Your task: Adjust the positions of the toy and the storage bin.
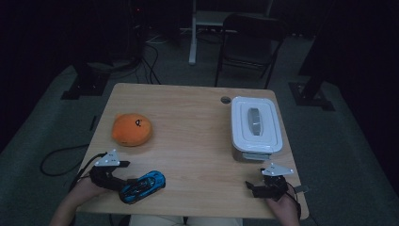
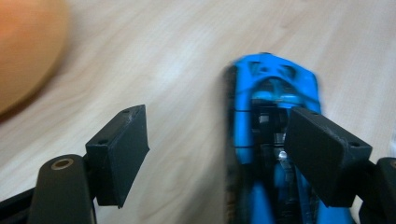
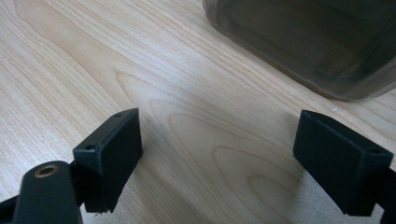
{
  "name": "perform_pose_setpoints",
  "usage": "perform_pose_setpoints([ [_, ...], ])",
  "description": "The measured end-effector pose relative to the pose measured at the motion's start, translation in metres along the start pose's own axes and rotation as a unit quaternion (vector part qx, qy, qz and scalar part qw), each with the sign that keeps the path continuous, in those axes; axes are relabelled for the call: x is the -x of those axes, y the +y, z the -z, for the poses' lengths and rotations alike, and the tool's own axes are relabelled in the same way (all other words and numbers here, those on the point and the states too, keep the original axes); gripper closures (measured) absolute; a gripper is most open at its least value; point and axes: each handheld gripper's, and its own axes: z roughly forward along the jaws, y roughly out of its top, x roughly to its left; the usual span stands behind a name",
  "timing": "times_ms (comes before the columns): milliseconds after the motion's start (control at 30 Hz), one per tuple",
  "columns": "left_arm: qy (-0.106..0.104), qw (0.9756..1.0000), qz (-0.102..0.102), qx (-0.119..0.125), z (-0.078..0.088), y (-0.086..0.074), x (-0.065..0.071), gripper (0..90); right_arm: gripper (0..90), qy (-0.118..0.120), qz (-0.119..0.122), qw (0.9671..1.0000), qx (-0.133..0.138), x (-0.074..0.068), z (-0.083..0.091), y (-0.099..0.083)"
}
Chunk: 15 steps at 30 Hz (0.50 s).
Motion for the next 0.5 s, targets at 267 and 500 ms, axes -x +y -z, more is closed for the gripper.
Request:
perform_pose_setpoints([
  [267, 0.075, 0.9954, 0.054, 0.026, 0.014, -0.005, -0.030, 22.9, 15.0, 0.000, 0.000, 1.0000, 0.000, 0.000, 0.000, 0.000],
  [500, 0.124, 0.9887, 0.074, 0.040, 0.022, -0.002, -0.051, 24.7, 15.0, 0.000, 0.000, 1.0000, 0.000, 0.000, 0.000, 0.000],
])
